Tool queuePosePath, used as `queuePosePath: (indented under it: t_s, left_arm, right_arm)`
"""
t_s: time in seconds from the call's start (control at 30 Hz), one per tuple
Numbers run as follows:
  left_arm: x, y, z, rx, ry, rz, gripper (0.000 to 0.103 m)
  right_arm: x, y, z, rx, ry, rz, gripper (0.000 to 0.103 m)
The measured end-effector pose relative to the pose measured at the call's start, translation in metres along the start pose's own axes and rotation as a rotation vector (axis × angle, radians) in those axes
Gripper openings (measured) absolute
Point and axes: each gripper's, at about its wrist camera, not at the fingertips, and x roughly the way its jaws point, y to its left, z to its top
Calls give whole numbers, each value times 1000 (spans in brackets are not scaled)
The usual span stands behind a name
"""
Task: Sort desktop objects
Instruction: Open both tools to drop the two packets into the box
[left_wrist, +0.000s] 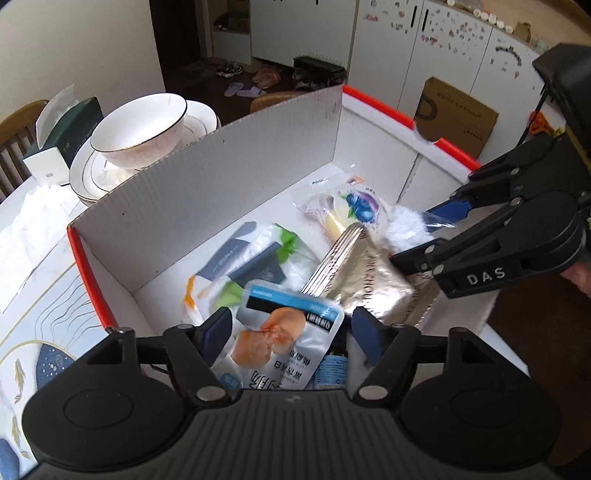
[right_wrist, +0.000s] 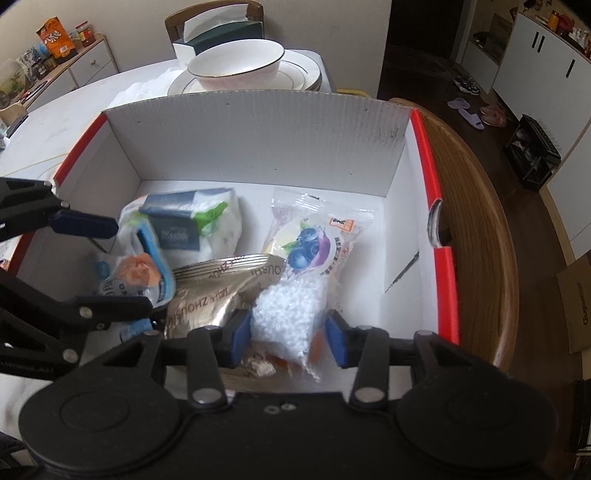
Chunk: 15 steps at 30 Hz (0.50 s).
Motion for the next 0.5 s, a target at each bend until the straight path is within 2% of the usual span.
queuePosePath:
  t_s: [0.2, 0.33, 0.4, 0.5]
  left_arm:
    - [-18, -1, -3, -7, -49, -1, 72]
    - [-31, -3, -3, -10, -87, -5, 72]
    - [-38, -3, -4, -13, -106, 0, 73]
    - [-49, -2, -4, -25, -140, 4, 76]
  right_arm:
    - [-10, 4, 1, -24, -24, 15, 57]
    - [-21, 5, 2, -31, -58, 20, 74]
    - [-27, 4, 3, -32, -72, 28, 76]
    - [-35, 5, 2, -41, -93, 30, 85]
